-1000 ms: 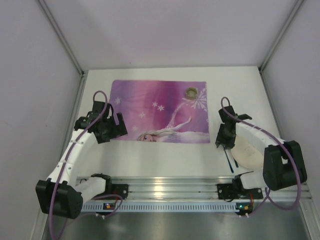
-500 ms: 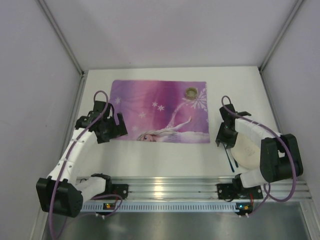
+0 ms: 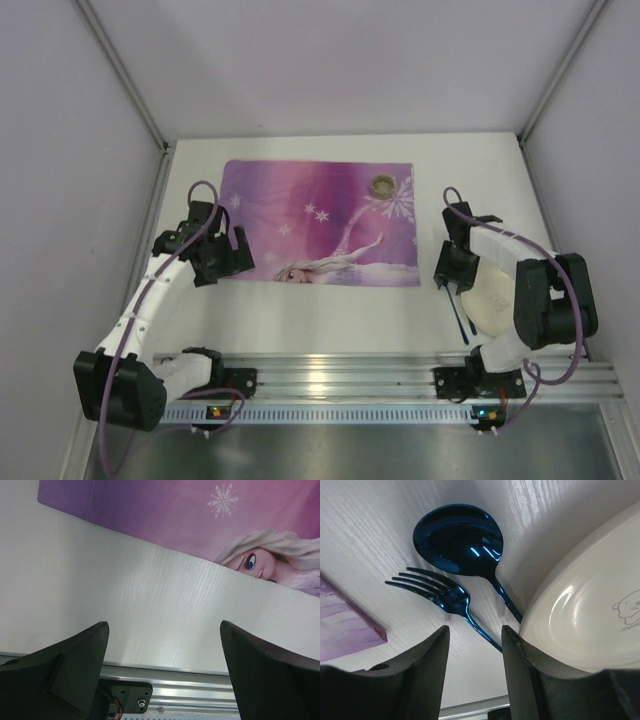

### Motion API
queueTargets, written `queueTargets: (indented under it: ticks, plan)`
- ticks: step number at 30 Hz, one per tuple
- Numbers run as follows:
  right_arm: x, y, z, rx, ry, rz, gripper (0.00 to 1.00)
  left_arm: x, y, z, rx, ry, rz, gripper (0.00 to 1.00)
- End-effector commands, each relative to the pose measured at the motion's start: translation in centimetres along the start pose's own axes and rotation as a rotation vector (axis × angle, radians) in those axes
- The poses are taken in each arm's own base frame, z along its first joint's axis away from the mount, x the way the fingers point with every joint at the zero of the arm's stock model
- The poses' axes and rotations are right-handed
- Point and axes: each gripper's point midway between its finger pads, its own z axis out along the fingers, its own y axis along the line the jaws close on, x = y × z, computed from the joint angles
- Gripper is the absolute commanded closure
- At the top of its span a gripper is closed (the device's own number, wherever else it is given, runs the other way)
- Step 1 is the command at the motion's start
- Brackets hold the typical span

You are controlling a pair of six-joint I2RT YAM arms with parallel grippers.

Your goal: Set the dinner table for one person

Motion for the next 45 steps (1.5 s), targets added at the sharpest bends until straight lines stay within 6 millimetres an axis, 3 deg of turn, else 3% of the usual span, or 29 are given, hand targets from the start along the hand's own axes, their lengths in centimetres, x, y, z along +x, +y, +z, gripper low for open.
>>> queueTargets:
  ticks: [1,10,14,16,19,22,23,25,26,29,31,32,33,34,36,37,38,39,40,41,43,44,45]
  plan:
    - [-1.4,-0.3,0.6,0.016,-0.02,-0.012,0.55,-0.4,0.1,0.1,-0.014,-0.019,-0.007,0.02]
    - [0.4,0.2,2.9,-0.022,0.045,-0.021,0.8,-0.4,0.5,0.2,-0.04,-0.019,-0.021,0.02]
    - [-0.5,1.5,3.1,-0.051,0.042,-0.036,1.0,-0.4,0.6,0.2,-0.049,-0.019,-0.024,0.02]
    - [-0.8,1.9,3.0,-0.052,0.043,-0.048,1.0,-0.4,0.6,0.2,-0.05,-0.021,-0.024,0.02]
    - [-2.4,3.3,1.2,-0.08,-0.001,-0.06,1.0,-0.4,0.6,0.2,-0.051,-0.019,-0.026,0.02]
    - [-4.1,6.2,-2.0,-0.131,-0.063,-0.092,1.0,-0.5,0.7,0.1,-0.052,-0.023,-0.023,0.02]
    - [-5.2,8.4,-4.0,-0.174,-0.108,-0.118,1.0,-0.6,0.6,0.1,-0.051,-0.026,-0.025,0.02]
    - [-5.4,10.6,-5.8,-0.212,-0.11,-0.135,1.0,-0.7,0.6,0.0,-0.05,-0.029,-0.023,0.02]
    - [-6.5,13.2,-8.2,-0.267,-0.161,-0.161,1.0,-0.8,0.6,-0.1,-0.05,-0.033,-0.02,0.02]
    - [-7.4,18.4,-11.7,-0.353,-0.193,-0.189,1.0,-1.4,0.7,-0.6,-0.062,-0.051,-0.014,0.02]
    - [-6.9,22.1,-11.7,-0.423,-0.137,-0.191,1.0,-1.8,0.7,-1.2,-0.066,-0.06,-0.013,0.02]
    - [-7.0,25.8,-14.1,-0.537,-0.149,-0.218,1.0,-2.0,0.7,-1.5,-0.065,-0.064,-0.013,0.02]
    - [-6.9,27.9,-14.5,-0.596,-0.131,-0.224,1.0,-2.3,0.6,-1.8,-0.063,-0.077,-0.013,0.02]
    - [-7.4,31.4,-14.6,-0.662,-0.108,-0.213,1.0,-2.4,0.6,-2.2,-0.065,-0.085,-0.012,0.02]
    - [-6.0,36.7,-15.8,-0.811,-0.061,-0.242,1.0,-2.6,0.9,-2.5,-0.075,-0.098,-0.007,0.02]
    - [-5.4,39.2,-13.6,-0.825,-0.011,-0.223,1.0,-2.7,1.0,-2.7,-0.078,-0.109,-0.006,0.02]
    - [-5.6,42.4,-16.6,-0.929,-0.058,-0.244,1.0,-2.6,1.2,-2.9,-0.086,-0.113,-0.006,0.02]
    - [-5.0,44.1,-16.9,-0.979,-0.036,-0.254,1.0,-2.6,1.5,-3.0,-0.1,-0.117,-0.008,0.02]
    - [-4.5,46.0,-14.7,-0.987,0.015,-0.217,1.0,-2.5,1.6,-3.0,-0.101,-0.116,-0.009,0.02]
    - [-4.4,48.3,-16.8,-1.089,-0.008,-0.229,1.0,-2.2,1.8,-3.2,-0.103,-0.113,-0.009,0.02]
    - [-4.1,50.4,-15.7,-1.136,0.033,-0.164,1.0,-1.8,1.7,-3.4,-0.094,-0.103,-0.011,0.02]
    - [-4.2,51.5,-16.2,-1.19,0.017,-0.159,1.0,-1.6,1.7,-3.4,-0.089,-0.099,-0.012,0.02]
    - [-4.2,52.1,-15.0,-1.189,0.036,-0.123,1.0,-1.5,1.7,-3.6,-0.081,-0.105,-0.015,0.02]
